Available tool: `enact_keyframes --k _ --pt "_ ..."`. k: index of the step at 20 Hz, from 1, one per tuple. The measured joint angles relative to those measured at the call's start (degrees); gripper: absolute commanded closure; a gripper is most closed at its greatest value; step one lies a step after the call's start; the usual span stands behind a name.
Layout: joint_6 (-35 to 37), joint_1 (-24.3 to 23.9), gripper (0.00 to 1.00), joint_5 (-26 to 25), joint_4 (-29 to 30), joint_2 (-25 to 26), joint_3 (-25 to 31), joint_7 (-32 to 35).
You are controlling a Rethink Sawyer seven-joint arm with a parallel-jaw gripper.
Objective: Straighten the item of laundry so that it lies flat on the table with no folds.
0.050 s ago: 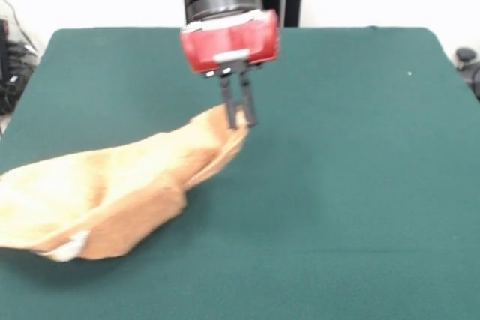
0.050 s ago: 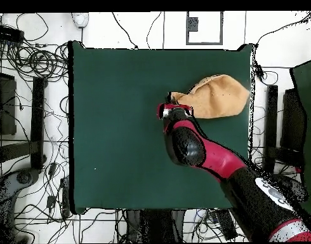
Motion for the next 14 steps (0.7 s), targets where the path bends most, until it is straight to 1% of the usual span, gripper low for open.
enact_keyframes --k 3,8,10,13,14 --pt "-0.26 -1.53 1.0 0.05 2.79 -0.85 5.17 3.38" --pt "-0.26 -3.67 1.0 -0.3 4.98 -1.02 10.37 6.67" --pt "-0.27 -4.16 1.0 -1.57 4.89 0.21 10.57 6.95" --pt "-0.26 -3.87 1.0 -3.13 4.46 1.67 9.35 6.95" --pt "-0.26 -3.58 1.0 -4.41 4.0 2.94 8.17 6.95"
